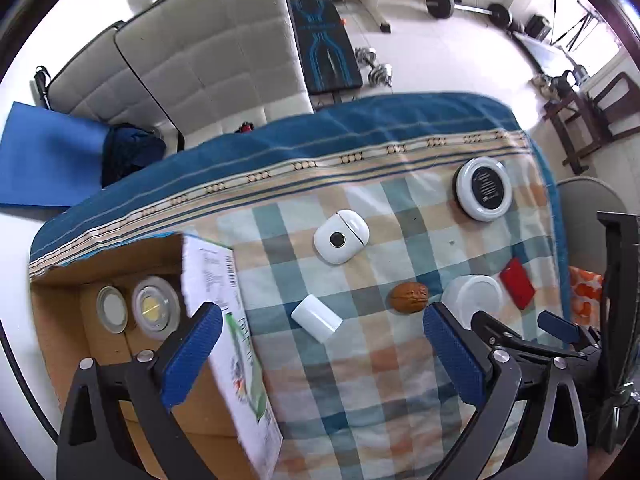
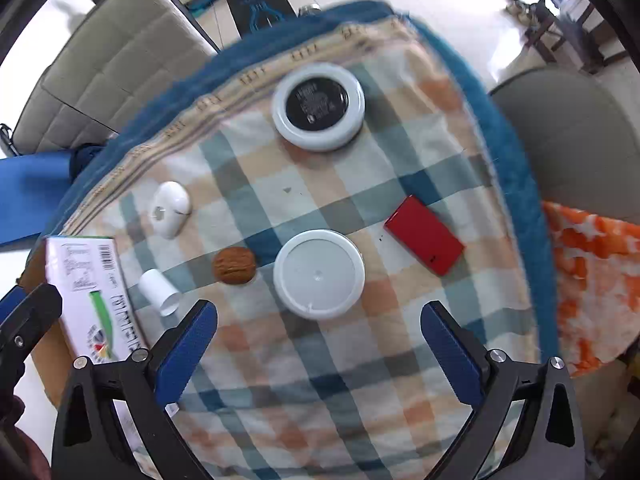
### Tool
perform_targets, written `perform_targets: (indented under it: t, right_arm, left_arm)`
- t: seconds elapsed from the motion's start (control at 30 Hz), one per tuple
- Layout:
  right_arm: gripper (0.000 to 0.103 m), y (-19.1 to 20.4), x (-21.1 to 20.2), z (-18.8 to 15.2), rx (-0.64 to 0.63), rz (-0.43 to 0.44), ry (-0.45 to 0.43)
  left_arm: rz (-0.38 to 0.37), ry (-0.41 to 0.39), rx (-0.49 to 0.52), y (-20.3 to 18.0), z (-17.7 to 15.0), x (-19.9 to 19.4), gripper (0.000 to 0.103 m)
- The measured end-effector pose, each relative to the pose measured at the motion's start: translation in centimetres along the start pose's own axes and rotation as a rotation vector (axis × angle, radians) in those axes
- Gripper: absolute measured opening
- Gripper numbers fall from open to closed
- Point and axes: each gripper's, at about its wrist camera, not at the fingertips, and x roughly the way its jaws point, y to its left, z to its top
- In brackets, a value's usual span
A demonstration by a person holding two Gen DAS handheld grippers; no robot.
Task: Organize rigid objects
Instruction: 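Grasp the black-and-white compact with left tool while right tool grasps the white round container, then lift and carry the compact and white container over the box with both tools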
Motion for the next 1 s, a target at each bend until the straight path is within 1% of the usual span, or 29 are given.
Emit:
perform_targets:
  t: [0.1,0.17,0.2,0.23,0.27,0.37,0.5,0.67,0.73,0.77,0.83,0.9,1.0]
  right_arm:
    - [0.098,-0.2,3.5,1.0,0.016,0.009,0.051]
    - [0.09,-0.3,5.4,1.5,0.025,0.008,0.084]
    - [0.081,-0.3,6.2,1.7,0.027,0.007,0.099]
    - [0.075,-0.3,7.0,1.9,0.023,-0.007,0.112]
    - [0.073,-0.3,7.5,2.0,0.016,-0.014,0.116]
    - [0.072,-0.3,7.7,1.9,-0.016,-0.019,0.115]
    - [0.071,-0.9,6.8,2.0,-0.042,-0.02,0.127]
    - [0.071,-4.1,2.4,3.9,-0.042,-0.023,0.054]
    - [0.071,-5.7,1.0,5.3,-0.033,-0.046,0.025]
    - [0.071,-6.5,0.6,6.0,-0.025,-0.058,0.015]
    - [0.071,-8.2,0.2,7.5,0.001,-0.074,0.006]
    - [0.071,-9.8,0.4,8.8,0.029,-0.076,0.006]
    - [0.071,-11.7,1.0,10.2,0.063,-0.075,0.018]
  left_arm:
    - [-0.002,0.055,-0.01,-0.4,0.6,2.8,0.103]
    - [0.003,0.081,-0.016,-0.8,0.9,4.4,0.103]
    - [0.002,0.094,-0.016,-0.9,1.0,5.1,0.103]
    - [0.002,0.103,-0.015,-1.0,1.1,5.6,0.103]
    - [0.002,0.111,-0.014,-1.1,1.1,6.0,0.103]
    - [-0.003,0.127,-0.015,-1.3,1.3,6.8,0.103]
    - [-0.046,0.12,-0.02,-2.3,2.1,6.3,0.103]
    - [-0.121,0.093,-0.001,-5.4,4.3,5.0,0.103]
    - [-0.138,0.095,0.012,-7.1,5.6,5.1,0.103]
    - [-0.152,0.101,0.015,-7.8,6.2,5.3,0.103]
    - [-0.201,0.137,0.017,-9.7,7.6,6.2,0.103]
    - [-0.224,0.167,0.024,-11.3,8.9,7.4,0.103]
    - [-0.203,0.198,0.042,-13.5,10.7,9.5,0.103]
